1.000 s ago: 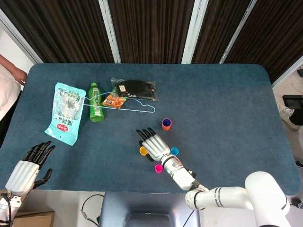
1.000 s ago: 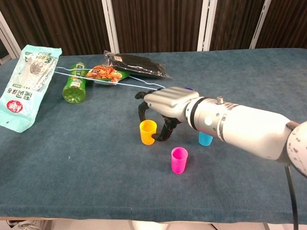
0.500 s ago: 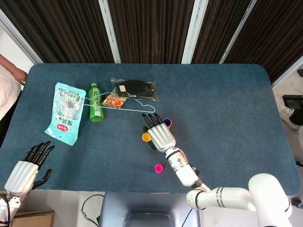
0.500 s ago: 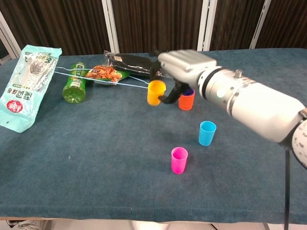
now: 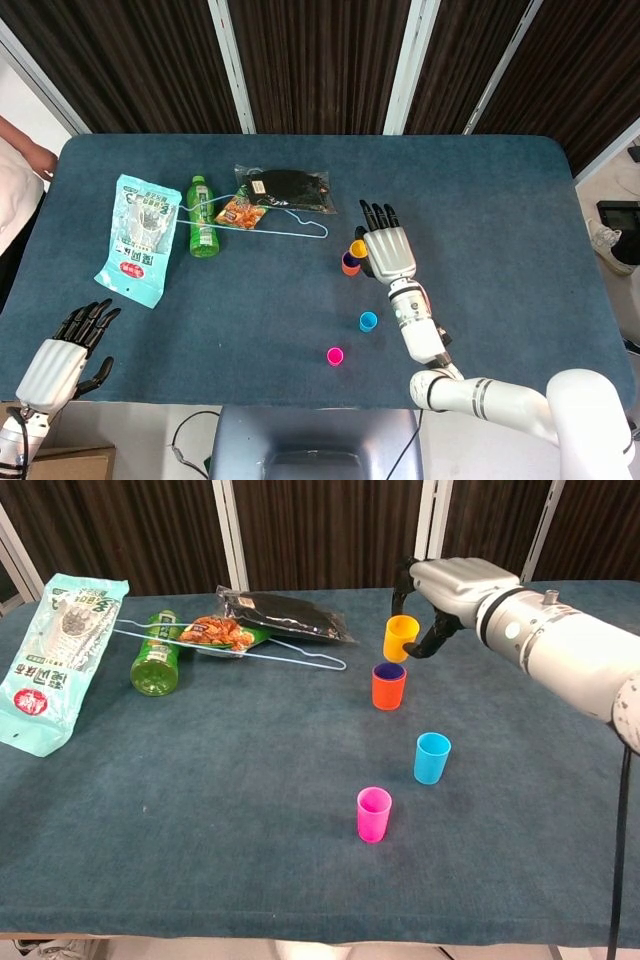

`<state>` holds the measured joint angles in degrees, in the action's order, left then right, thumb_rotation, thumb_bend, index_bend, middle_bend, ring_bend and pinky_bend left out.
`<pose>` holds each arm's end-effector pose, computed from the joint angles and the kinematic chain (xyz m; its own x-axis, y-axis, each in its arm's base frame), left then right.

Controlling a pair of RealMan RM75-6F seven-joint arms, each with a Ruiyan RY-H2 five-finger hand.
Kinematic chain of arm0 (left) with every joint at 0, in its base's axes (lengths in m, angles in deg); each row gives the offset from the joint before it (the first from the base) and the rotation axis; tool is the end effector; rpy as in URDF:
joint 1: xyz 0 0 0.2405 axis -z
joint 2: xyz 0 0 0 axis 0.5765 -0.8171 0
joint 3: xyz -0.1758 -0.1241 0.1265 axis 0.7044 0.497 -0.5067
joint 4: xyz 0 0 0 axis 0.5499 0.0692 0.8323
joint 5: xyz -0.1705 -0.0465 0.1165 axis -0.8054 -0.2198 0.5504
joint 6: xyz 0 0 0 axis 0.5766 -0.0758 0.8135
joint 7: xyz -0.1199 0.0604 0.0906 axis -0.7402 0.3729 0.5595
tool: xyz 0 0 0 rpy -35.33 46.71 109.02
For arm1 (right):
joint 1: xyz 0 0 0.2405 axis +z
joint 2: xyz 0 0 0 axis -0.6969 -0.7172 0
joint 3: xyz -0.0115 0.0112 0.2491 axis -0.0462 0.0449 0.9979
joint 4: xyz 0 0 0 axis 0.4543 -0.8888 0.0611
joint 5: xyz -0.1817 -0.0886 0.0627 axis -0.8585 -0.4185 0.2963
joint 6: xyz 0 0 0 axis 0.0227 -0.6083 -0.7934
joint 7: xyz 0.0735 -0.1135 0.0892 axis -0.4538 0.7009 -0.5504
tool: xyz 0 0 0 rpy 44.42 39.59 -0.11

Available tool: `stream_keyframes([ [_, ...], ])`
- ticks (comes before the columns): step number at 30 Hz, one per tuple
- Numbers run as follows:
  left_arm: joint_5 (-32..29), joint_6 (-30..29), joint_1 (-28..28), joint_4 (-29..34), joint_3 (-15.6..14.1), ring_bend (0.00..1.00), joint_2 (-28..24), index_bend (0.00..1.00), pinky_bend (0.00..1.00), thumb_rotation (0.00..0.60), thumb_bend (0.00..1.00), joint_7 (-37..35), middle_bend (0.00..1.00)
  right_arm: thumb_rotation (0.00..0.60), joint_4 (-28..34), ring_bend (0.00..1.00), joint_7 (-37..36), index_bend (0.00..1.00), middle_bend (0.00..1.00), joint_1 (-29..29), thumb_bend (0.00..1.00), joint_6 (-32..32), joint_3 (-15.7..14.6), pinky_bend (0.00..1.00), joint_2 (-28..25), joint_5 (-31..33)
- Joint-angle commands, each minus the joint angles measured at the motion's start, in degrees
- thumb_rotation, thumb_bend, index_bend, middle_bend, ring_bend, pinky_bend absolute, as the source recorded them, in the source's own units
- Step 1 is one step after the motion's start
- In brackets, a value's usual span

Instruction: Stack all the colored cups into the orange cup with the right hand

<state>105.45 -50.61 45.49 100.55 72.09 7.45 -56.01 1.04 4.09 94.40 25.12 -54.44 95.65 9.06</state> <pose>-0.2951 0.2049 0.1259 0.4299 0.0656 0.9005 0.8757 -0.2733 -0.3981 -0.1085 -0.4077 -0.0326 0.5330 -0.0876 0.8416 -0.8329 -0.2291 0.5037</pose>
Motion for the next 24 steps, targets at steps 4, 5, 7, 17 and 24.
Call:
stream_keyframes([
  [4, -0.13, -0.03, -0.03, 0.01, 0.04, 0.0, -0.06, 0.0, 0.12, 0.6, 0.46, -0.08, 0.0, 0.6, -1.52, 0.0, -0.31, 0.59, 0.02, 0.53, 0.46, 1.02, -0.35, 0.0, 1.32, -0.36],
  [5, -0.12, -0.04, -0.04, 0.02, 0.03, 0.0, -0.08, 0.0, 0.12, 0.6, 0.46, -0.11, 0.0, 0.6, -1.69, 0.0, -0.27, 0.59, 0.02, 0.62, 0.46, 1.23, -0.34, 0.0, 1.51, -0.24],
  [7, -0.03, -0.16, -0.08, 0.04, 0.0, 0.0, -0.13, 0.0, 0.12, 0.6, 0.46, -0.15, 0.0, 0.6, -1.93, 0.0, 0.06, 0.58, 0.02, 0.75, 0.46, 1.63, -0.37, 0.0, 1.85, 0.18],
  [17, 0.12, -0.34, -0.09, -0.04, -0.02, 0.0, -0.2, 0.0, 0.12, 0.6, 0.46, -0.5, 0.0, 0.6, 2.36, 0.0, 4.79, 0.26, 0.0, 0.28, 0.46, 2.63, -1.13, 0.0, -0.86, 4.09],
  [24, 0.16, -0.33, -0.08, -0.02, -0.03, 0.0, -0.07, 0.0, 0.12, 0.6, 0.46, -0.28, 0.0, 0.6, 16.15, 0.0, -0.84, 0.23, 0.0, -3.81, 0.46, 1.79, -5.24, 0.0, -9.59, -4.38],
])
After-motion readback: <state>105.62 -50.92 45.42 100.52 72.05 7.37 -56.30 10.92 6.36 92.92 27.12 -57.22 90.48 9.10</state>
